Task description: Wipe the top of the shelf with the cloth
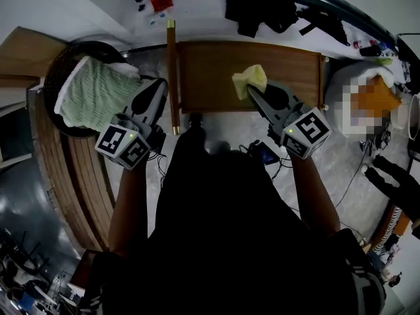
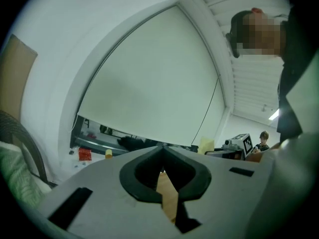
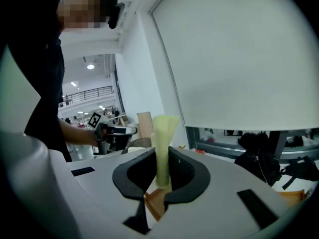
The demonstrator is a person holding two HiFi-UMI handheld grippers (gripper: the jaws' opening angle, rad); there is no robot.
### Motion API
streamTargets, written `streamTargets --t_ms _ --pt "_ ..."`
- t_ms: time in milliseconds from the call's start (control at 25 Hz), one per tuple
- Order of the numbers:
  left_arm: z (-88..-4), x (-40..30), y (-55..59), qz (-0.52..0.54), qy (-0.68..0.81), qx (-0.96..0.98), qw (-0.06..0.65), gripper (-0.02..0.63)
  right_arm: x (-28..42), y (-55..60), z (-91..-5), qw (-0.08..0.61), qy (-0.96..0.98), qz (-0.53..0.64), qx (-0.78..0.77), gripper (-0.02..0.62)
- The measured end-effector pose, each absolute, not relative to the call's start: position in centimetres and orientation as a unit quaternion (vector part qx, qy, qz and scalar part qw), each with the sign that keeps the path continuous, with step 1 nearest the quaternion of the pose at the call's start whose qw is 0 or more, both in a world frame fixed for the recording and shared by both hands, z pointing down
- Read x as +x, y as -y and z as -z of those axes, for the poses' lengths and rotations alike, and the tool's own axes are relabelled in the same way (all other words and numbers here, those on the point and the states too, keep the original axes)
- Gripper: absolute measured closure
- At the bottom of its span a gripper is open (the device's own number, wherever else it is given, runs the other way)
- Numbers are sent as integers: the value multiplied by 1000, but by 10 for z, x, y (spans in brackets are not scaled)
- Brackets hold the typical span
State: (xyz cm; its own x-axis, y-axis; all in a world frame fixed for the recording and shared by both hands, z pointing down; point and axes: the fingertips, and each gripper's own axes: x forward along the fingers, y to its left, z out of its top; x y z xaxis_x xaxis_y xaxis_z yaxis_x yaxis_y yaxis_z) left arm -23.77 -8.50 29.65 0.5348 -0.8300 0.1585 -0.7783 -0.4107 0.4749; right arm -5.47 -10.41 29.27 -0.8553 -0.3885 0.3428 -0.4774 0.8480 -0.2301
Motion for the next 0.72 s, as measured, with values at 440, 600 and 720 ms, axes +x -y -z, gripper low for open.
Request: streamTargets --t_ms 440,600,720 --pt "-357 -236 150 -2 481 801 355 594 -99 180 -343 188 920 -216 269 548" --pt "-377 -228 166 -21 505 774 381 594 -104 194 -369 198 922 -231 239 548" --pt "-390 -213 173 -22 511 754 412 594 -116 195 -394 205 924 -254 200 548"
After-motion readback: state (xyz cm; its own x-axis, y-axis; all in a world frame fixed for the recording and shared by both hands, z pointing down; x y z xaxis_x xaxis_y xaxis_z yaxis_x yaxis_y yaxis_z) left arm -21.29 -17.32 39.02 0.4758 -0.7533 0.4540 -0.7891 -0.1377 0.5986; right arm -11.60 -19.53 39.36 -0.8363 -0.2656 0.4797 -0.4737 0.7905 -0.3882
